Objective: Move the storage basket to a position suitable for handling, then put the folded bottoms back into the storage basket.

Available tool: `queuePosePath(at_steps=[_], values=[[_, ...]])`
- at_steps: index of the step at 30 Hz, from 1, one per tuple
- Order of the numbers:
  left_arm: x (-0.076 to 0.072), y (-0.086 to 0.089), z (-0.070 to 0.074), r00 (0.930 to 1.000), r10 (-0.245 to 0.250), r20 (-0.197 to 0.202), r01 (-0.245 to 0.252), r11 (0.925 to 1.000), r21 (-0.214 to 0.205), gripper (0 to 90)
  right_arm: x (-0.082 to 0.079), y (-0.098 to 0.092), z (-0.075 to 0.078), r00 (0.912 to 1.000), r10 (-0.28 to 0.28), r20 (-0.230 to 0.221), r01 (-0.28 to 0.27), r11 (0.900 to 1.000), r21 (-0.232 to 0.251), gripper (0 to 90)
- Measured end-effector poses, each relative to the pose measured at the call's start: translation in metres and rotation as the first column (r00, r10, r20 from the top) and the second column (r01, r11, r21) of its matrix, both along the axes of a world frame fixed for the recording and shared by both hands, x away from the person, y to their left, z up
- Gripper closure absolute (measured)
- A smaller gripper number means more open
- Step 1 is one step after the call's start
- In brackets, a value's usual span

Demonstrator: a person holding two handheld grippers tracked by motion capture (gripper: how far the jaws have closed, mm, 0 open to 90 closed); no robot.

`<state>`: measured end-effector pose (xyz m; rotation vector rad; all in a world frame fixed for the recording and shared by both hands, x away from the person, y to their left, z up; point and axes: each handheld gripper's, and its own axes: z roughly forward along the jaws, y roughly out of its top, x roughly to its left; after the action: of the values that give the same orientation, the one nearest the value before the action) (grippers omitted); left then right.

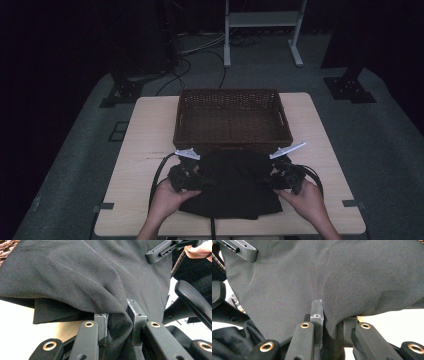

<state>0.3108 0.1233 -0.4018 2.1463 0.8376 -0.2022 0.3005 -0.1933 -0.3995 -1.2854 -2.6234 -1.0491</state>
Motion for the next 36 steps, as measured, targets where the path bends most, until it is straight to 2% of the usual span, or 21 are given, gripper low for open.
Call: queuePosePath(at_steps=[9, 22, 36], values=[[-0.001, 0.0, 0.008, 1.0, -0.003, 0.006, 0.003, 1.0, 0.001, 72.6, -0.004, 0.0, 0.011, 0.9999, 0.007, 0.013, -0.007, 1.0, -0.006, 76.0], [-0.001, 0.0, 0.014, 0.9999, -0.003, 0.011, 0.003, 1.0, 0.002, 72.7, -0.004, 0.0, 0.016, 0.9998, 0.006, 0.018, -0.006, 1.0, -0.005, 76.0], [0.001, 0.004, 0.037, 0.9992, 0.0, 0.039, -0.001, 0.9999, 0.01, 72.7, -0.002, 0.006, 0.038, 0.9989, 0.012, 0.045, -0.012, 0.9999, -0.007, 76.0]])
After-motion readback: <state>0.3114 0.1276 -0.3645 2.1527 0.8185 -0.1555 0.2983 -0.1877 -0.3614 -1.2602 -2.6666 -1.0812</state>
